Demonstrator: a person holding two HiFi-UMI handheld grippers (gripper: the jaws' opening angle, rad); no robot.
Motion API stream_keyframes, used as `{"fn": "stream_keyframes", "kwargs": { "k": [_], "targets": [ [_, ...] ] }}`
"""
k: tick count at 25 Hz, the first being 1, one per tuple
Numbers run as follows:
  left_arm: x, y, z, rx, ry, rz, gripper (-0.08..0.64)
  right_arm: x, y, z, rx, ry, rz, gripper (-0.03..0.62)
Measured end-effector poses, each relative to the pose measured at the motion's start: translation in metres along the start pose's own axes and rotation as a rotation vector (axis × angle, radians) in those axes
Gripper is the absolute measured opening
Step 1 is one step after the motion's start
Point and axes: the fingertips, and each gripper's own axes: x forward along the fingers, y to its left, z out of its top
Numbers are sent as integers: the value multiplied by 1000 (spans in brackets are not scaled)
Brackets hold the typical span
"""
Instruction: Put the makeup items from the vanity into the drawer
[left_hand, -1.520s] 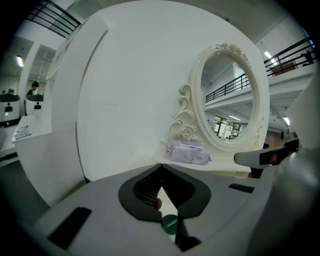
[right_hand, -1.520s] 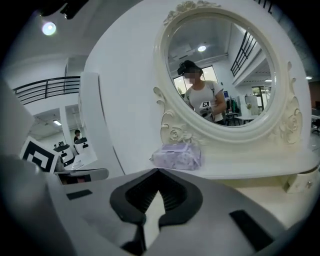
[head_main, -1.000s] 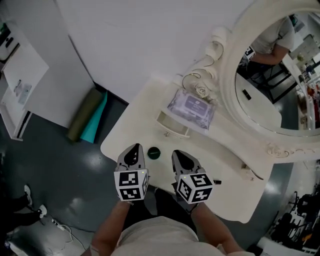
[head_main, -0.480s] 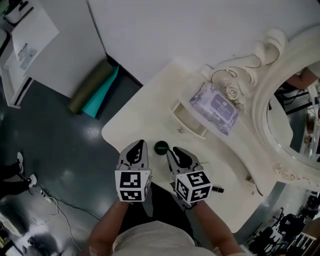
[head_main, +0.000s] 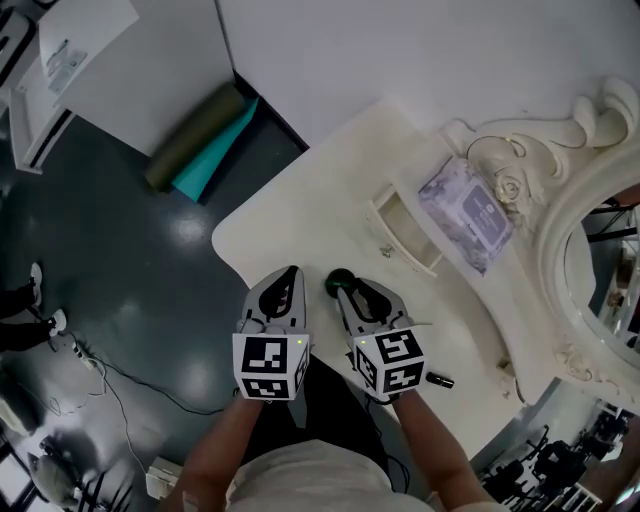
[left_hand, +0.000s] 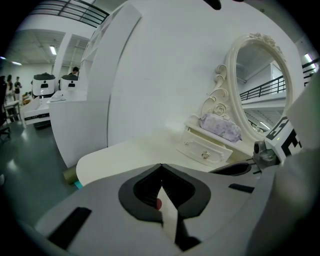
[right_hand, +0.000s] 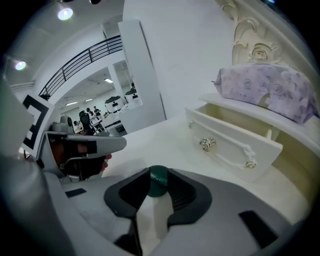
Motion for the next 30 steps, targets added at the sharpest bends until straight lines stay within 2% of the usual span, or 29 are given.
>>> {"fn": "stream_keyframes", "kwargs": {
  "k": [7,12,18,30],
  "targets": [
    [-1,12,-3,-27,-5,31,3,7,-1,-6,-60,37,-22,107],
    [-3,14,-8,-29,6,32,4,7,-3,-6,-85,28,-60,70],
    [-4,15,-11,-21,14,26,3,5,-8,-5,-46,13,-82,21],
    [-8,6,-2,10,7,-12,3,-21,-6,7,86,-60,-87,18]
  ]
}}
